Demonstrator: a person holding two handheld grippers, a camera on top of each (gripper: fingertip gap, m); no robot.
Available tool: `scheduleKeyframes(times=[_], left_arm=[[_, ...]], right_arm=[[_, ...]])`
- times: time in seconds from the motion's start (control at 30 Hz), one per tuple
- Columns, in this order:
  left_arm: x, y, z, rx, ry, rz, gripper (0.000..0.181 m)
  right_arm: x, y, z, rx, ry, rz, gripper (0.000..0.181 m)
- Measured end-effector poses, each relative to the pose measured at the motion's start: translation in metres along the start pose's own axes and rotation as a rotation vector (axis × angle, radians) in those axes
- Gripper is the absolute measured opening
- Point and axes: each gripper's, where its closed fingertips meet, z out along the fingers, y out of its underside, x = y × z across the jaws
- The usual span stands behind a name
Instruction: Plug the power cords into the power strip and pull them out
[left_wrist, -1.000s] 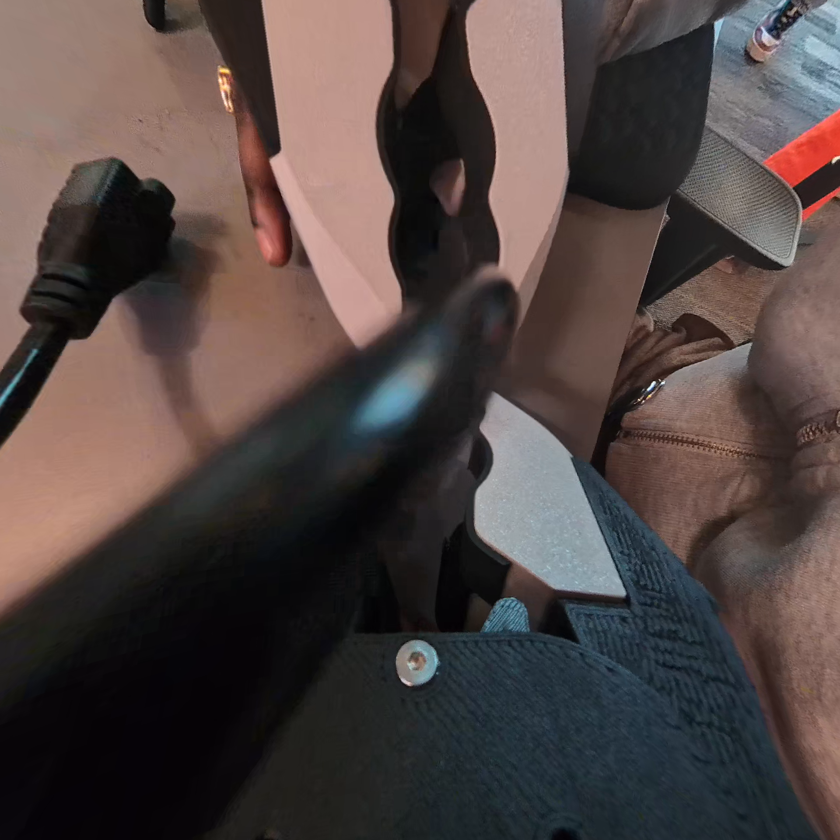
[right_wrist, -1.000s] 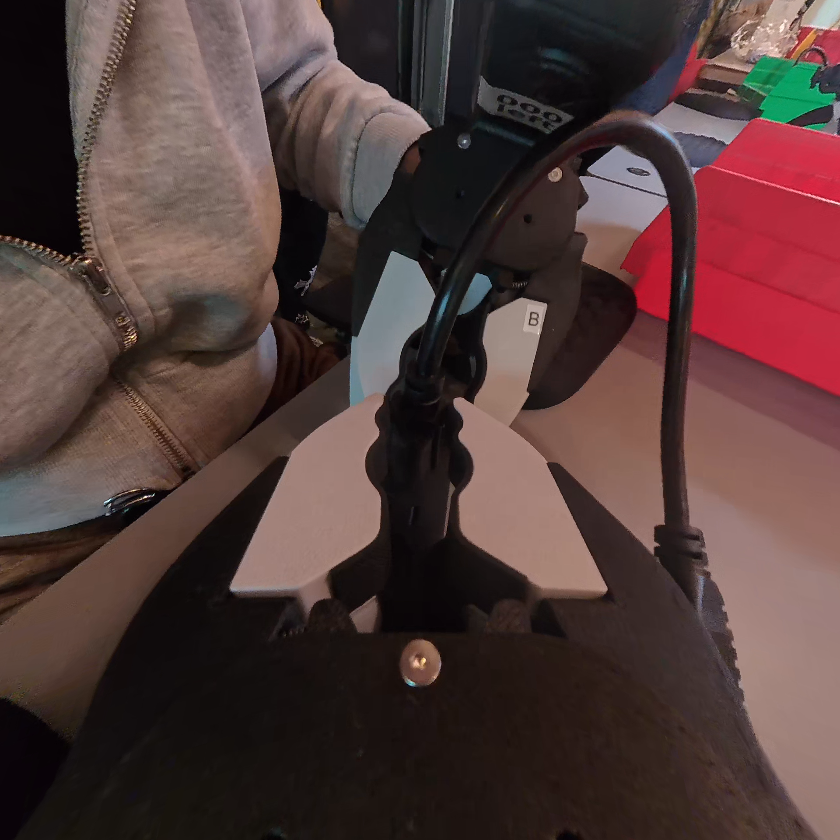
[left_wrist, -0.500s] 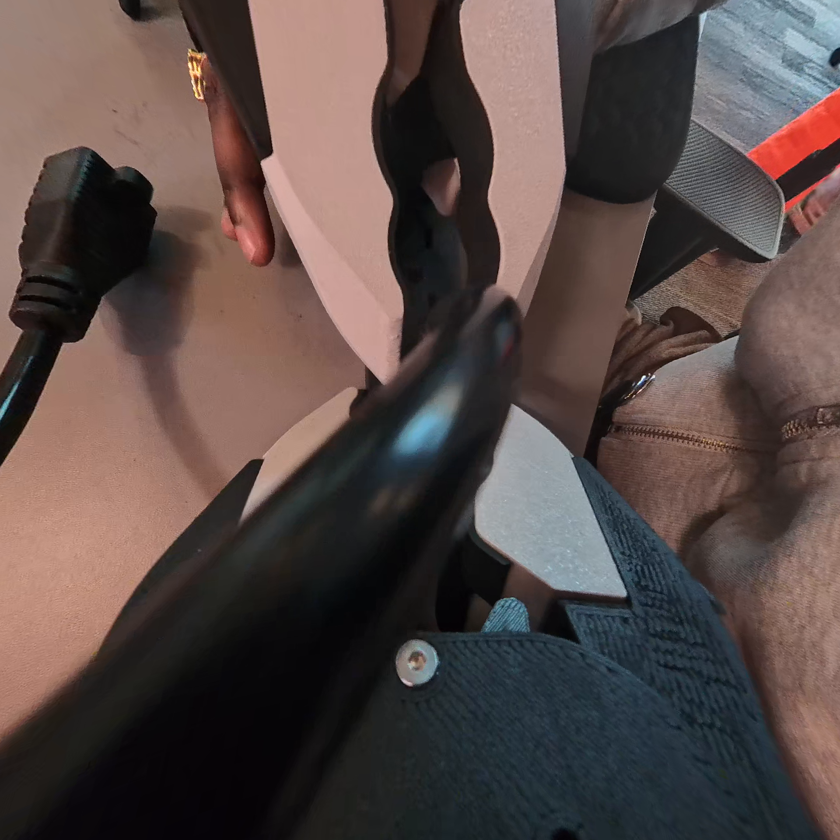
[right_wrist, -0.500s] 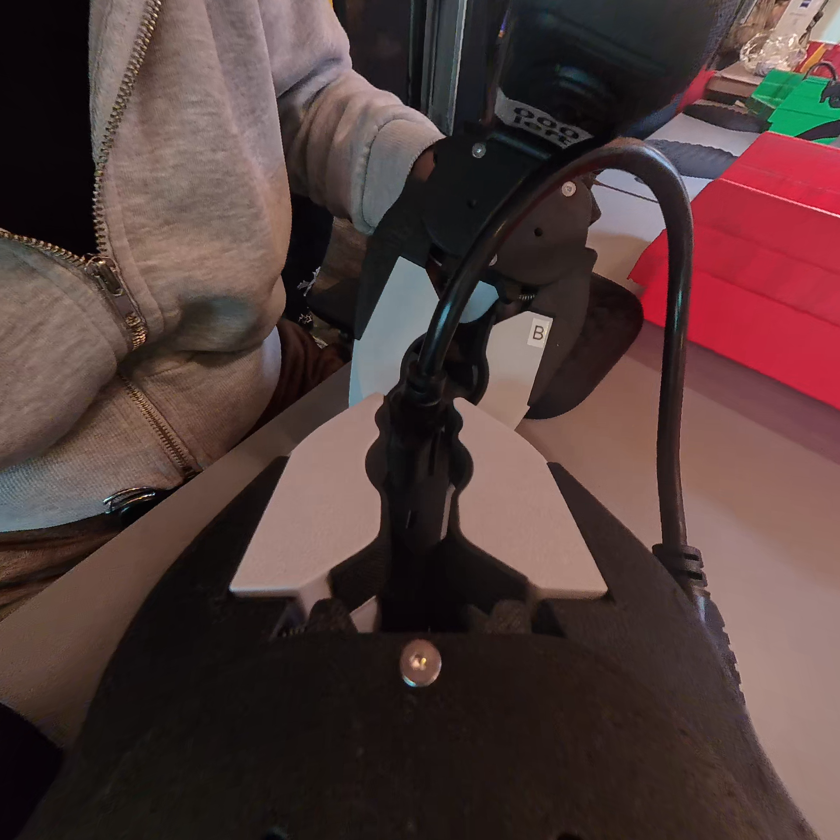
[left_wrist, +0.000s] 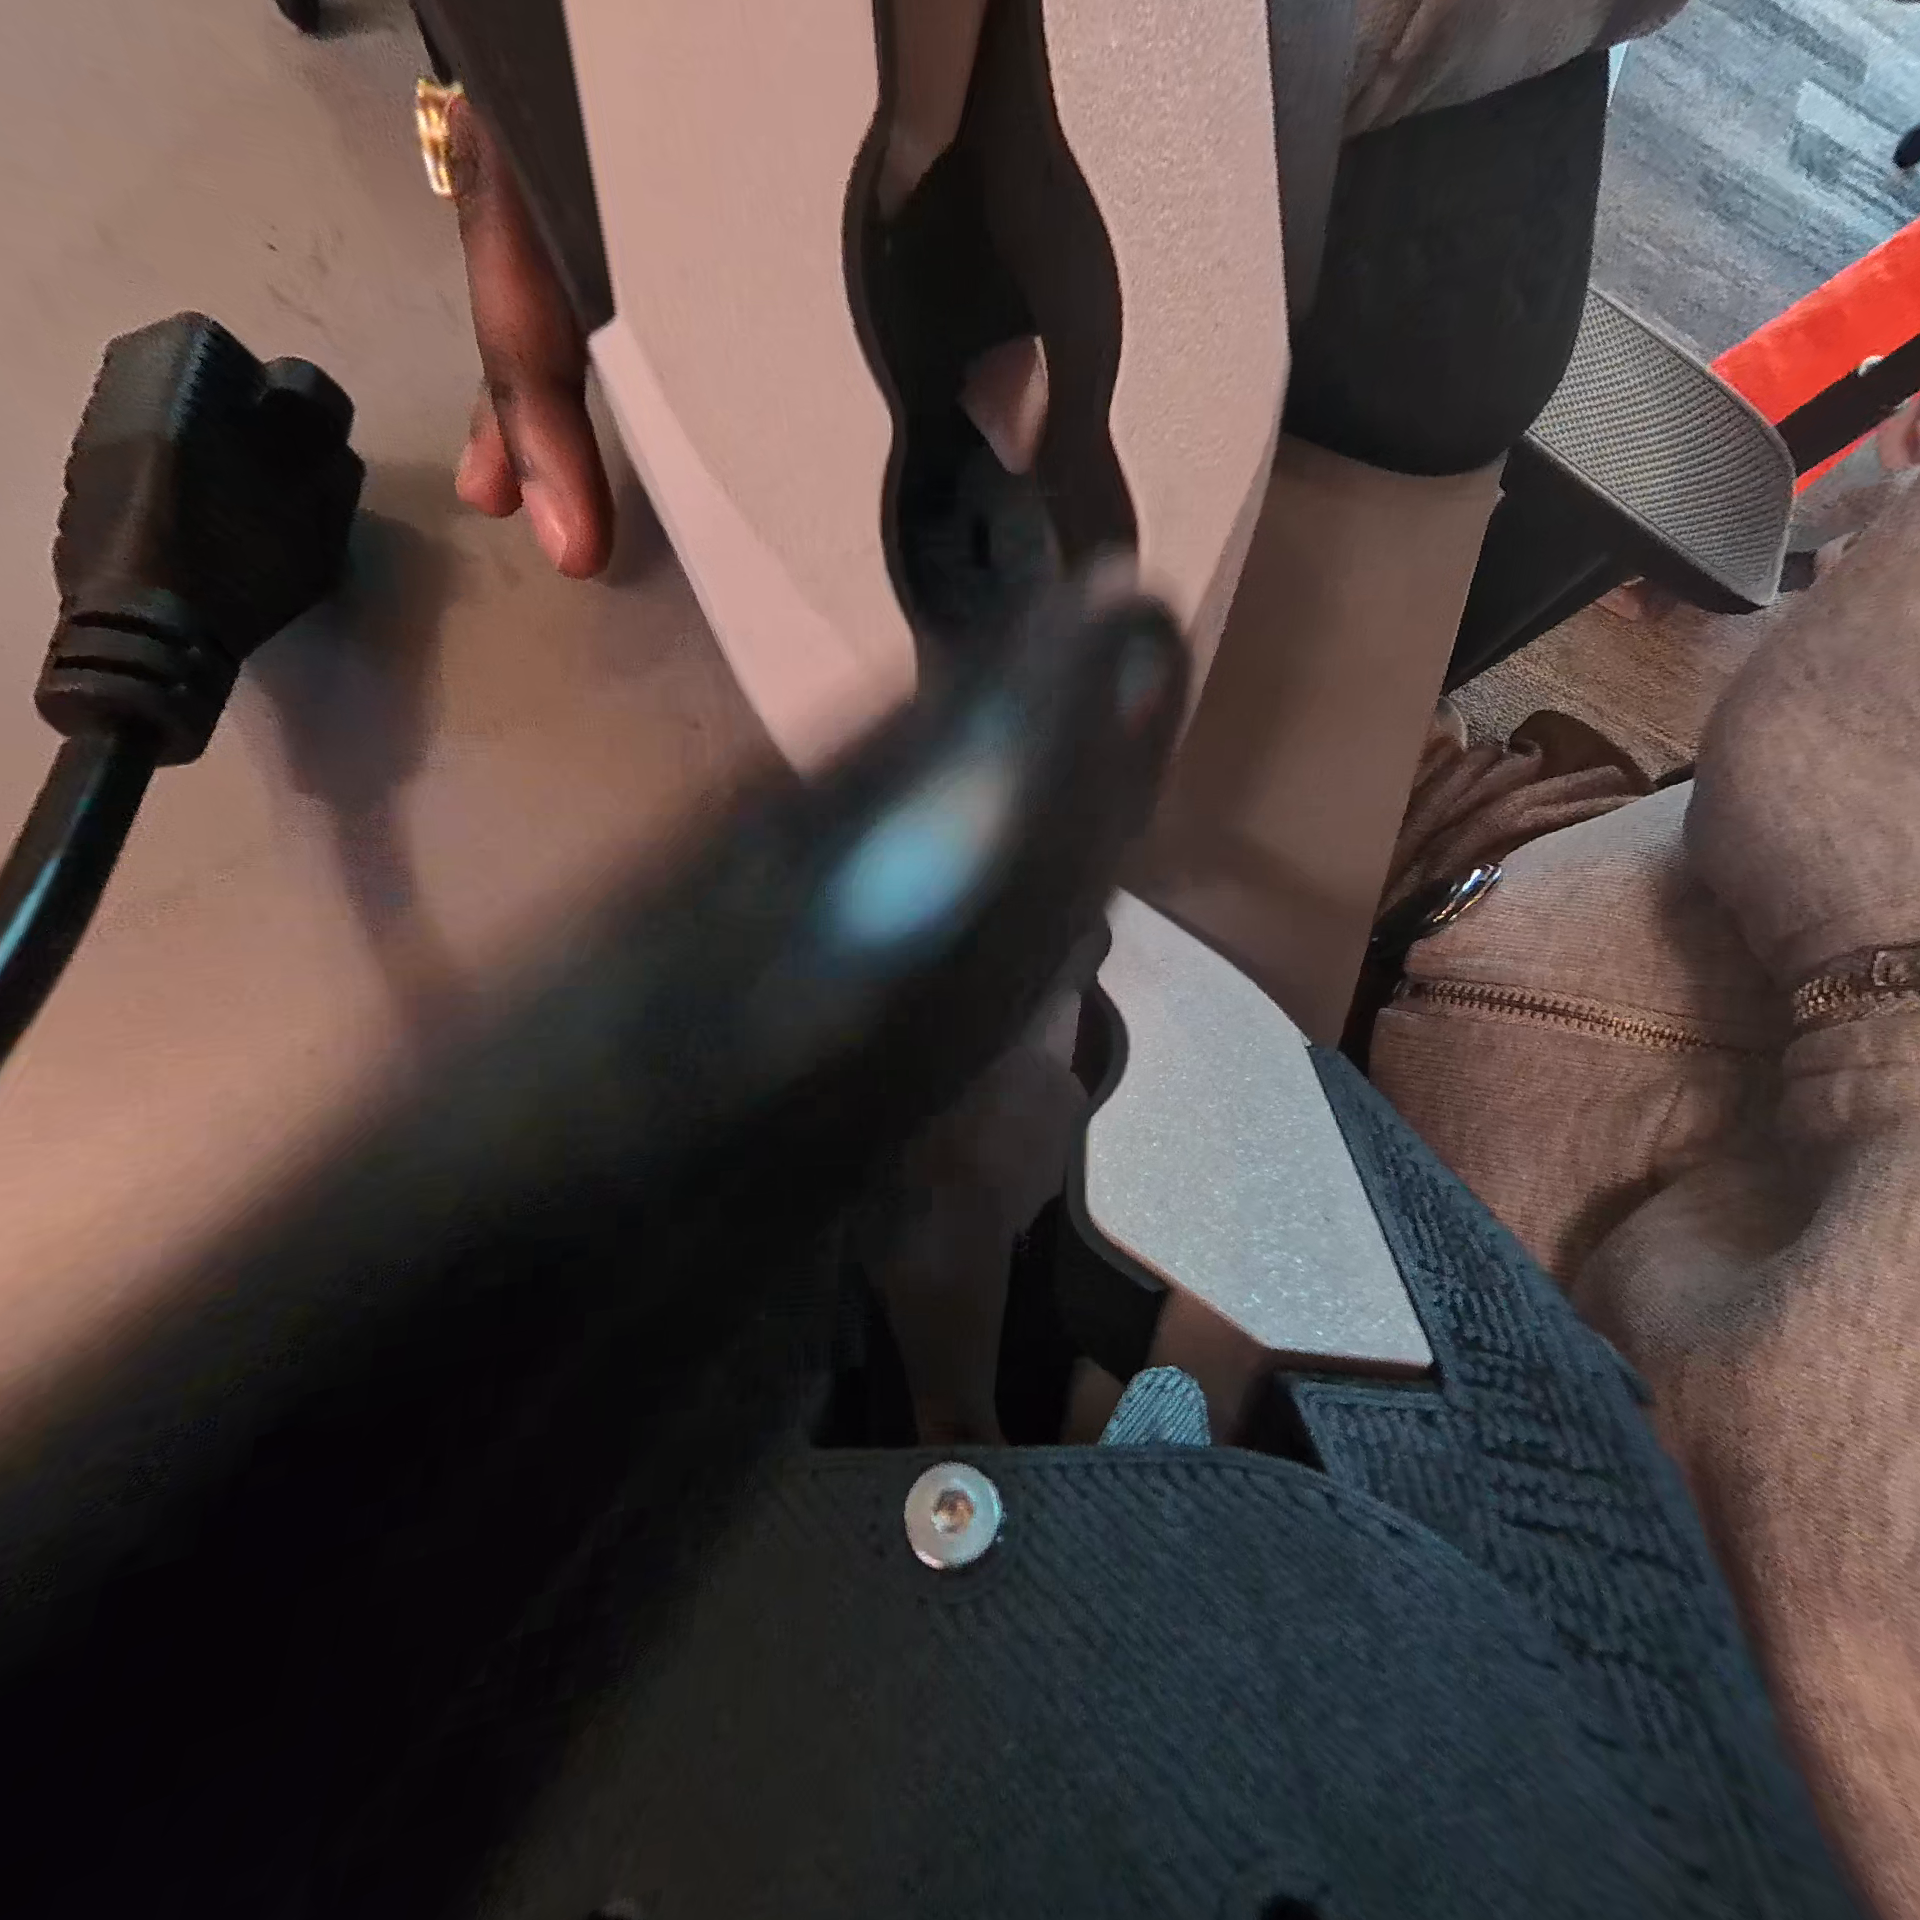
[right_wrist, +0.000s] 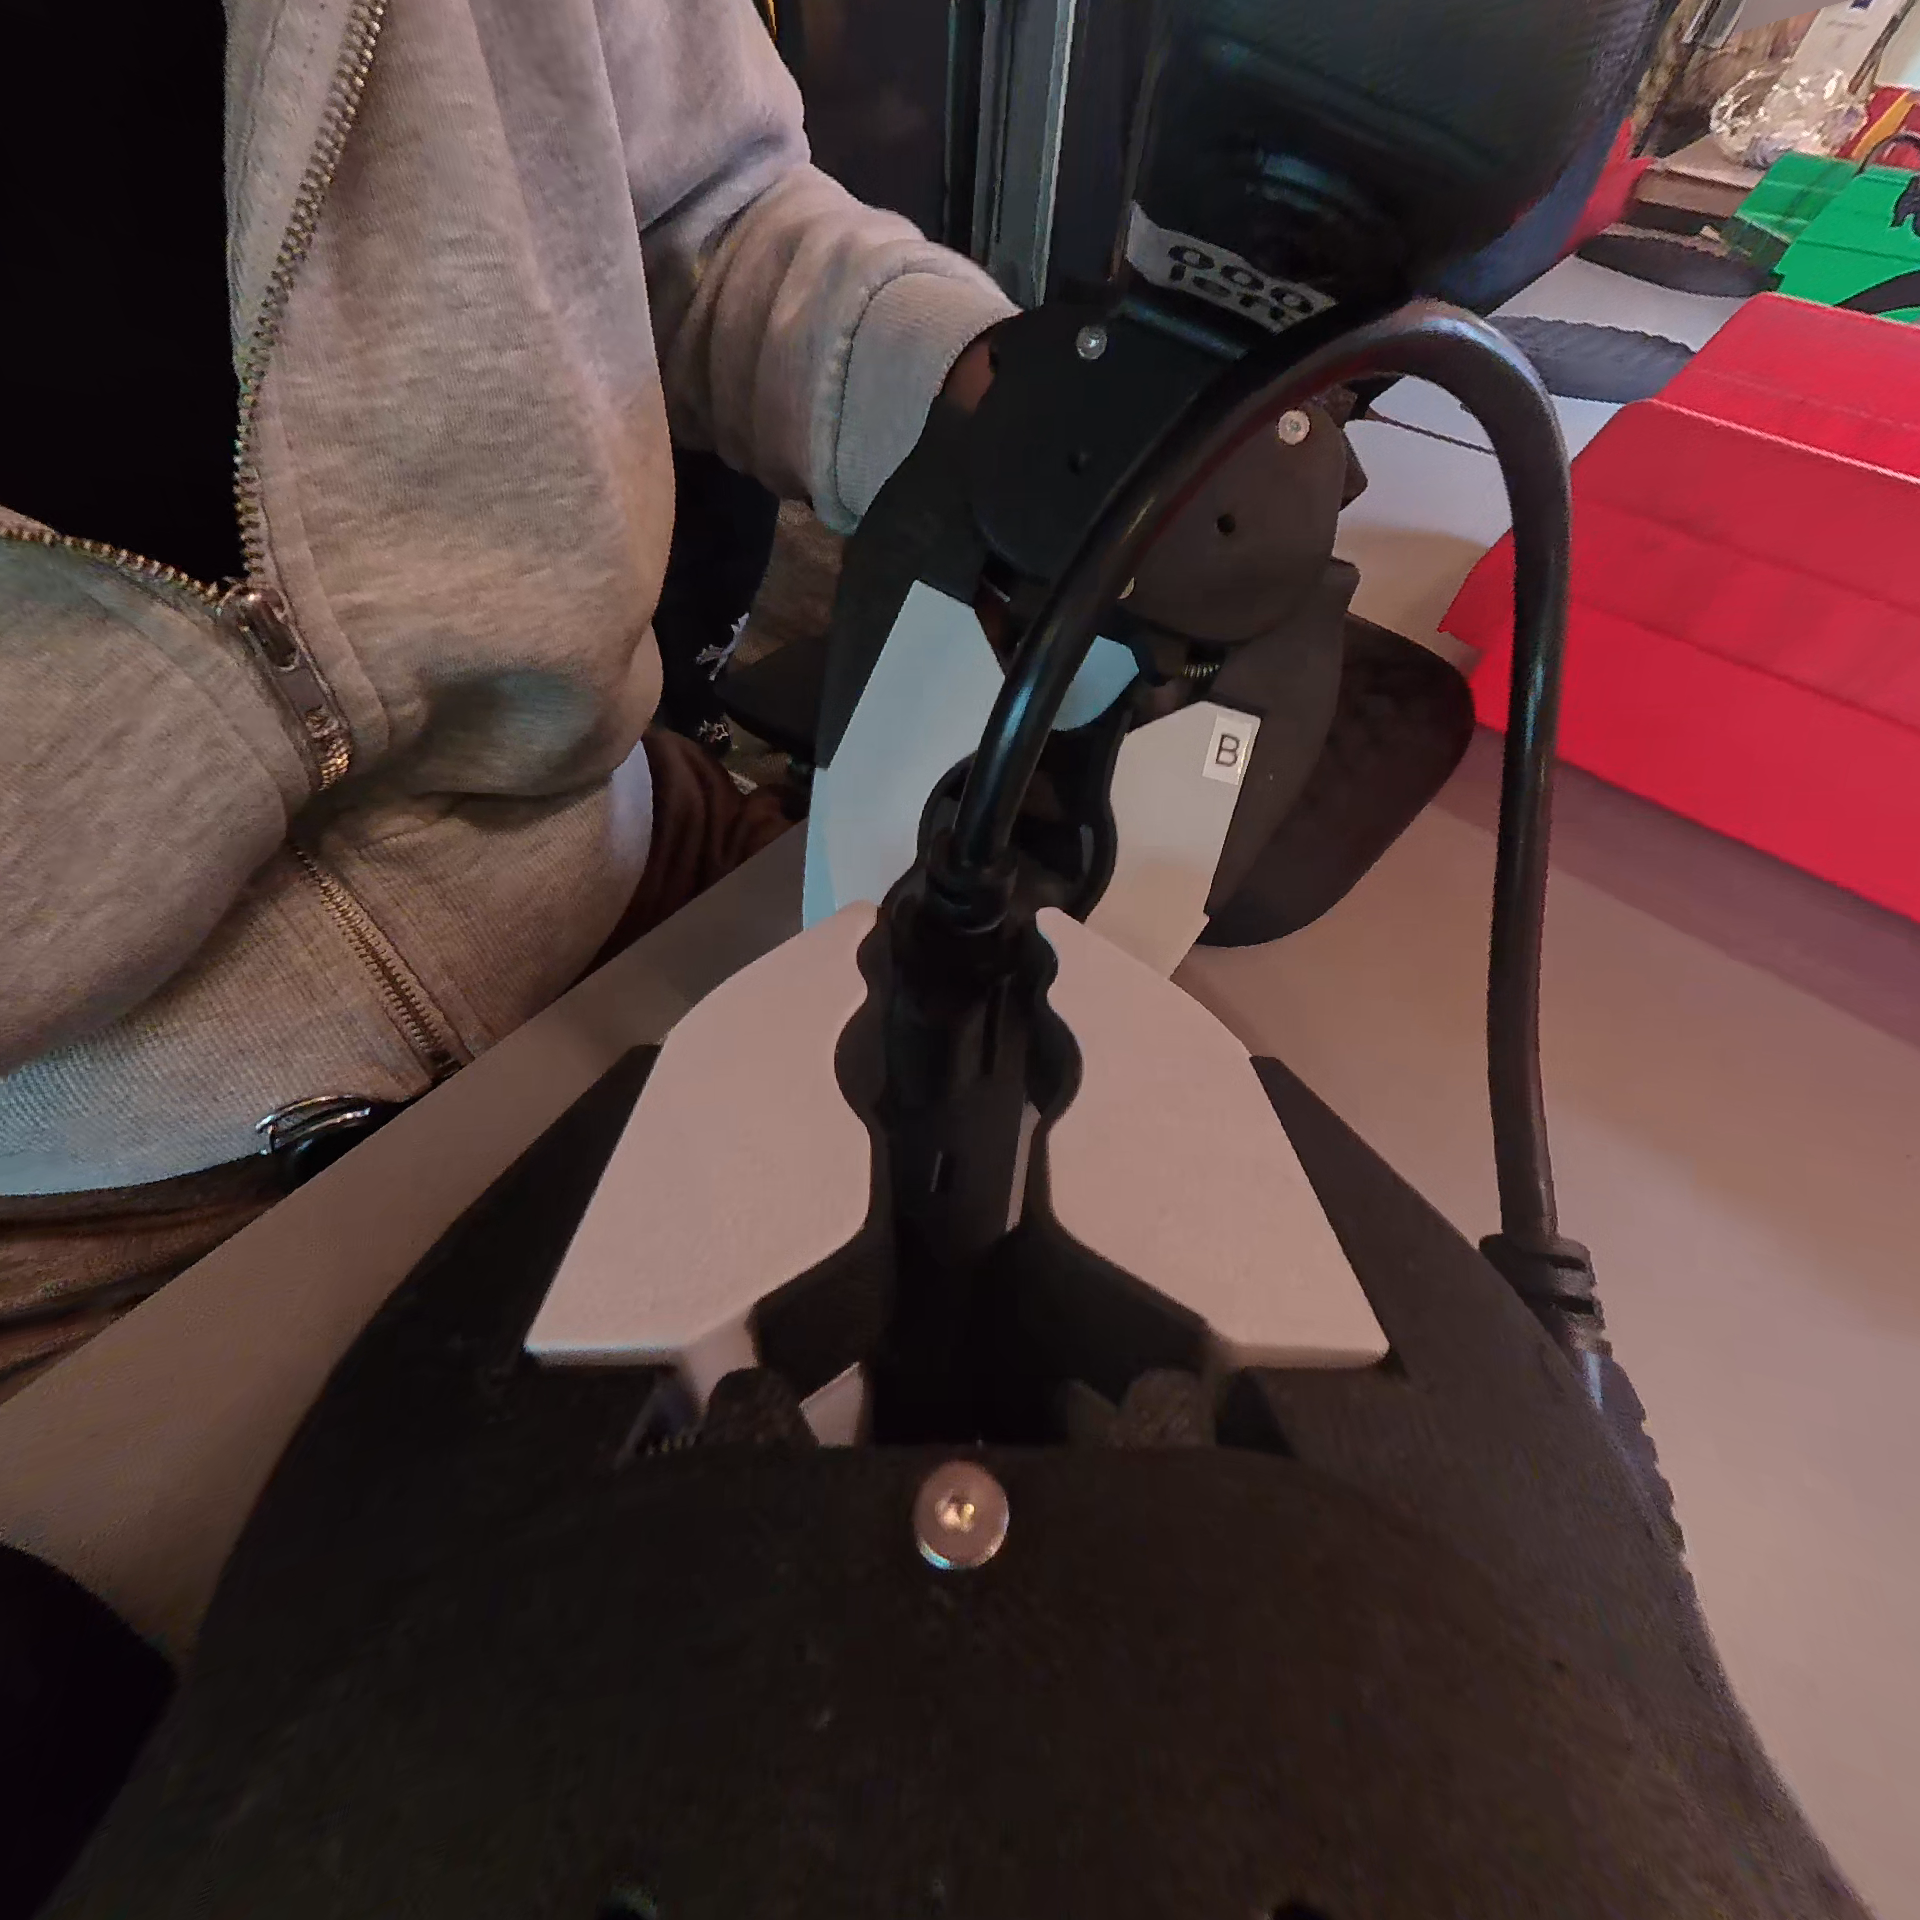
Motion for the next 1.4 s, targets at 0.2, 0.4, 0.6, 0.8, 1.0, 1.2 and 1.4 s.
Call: scheduleKeyframes(times=[0.2,0.4,0.6,0.8,1.0,1.2,1.4], left_arm=[[0.0002,0.0003,0.0007,-0.004,0.000,-0.002,0.044],[-0.0010,-0.0003,0.0010,-0.006,0.005,-0.018,0.044],[0.0004,0.0007,0.0019,-0.013,0.012,-0.015,0.044],[-0.0002,0.0007,0.0013,-0.016,0.024,-0.030,0.044],[-0.0011,0.0004,0.0021,-0.011,0.008,-0.025,0.045],[0.0006,0.0011,0.0015,-0.018,0.022,-0.020,0.045],[-0.0029,-0.0002,0.0022,-0.008,0.007,-0.035,0.045]], right_arm=[[-0.0002,0.0005,-0.0019,0.000,0.002,-0.009,0.023],[0.0019,0.0004,-0.0022,0.002,0.012,0.000,0.023],[0.0003,0.0013,-0.0041,-0.001,0.011,-0.009,0.023],[0.0023,-0.0010,0.0003,0.002,0.014,0.005,0.022],[0.0017,0.0018,-0.0061,0.002,0.019,-0.014,0.023],[0.0013,-0.0016,0.0009,0.005,0.016,-0.011,0.022],[0.0035,0.0012,-0.0059,0.008,0.026,-0.010,0.022]])
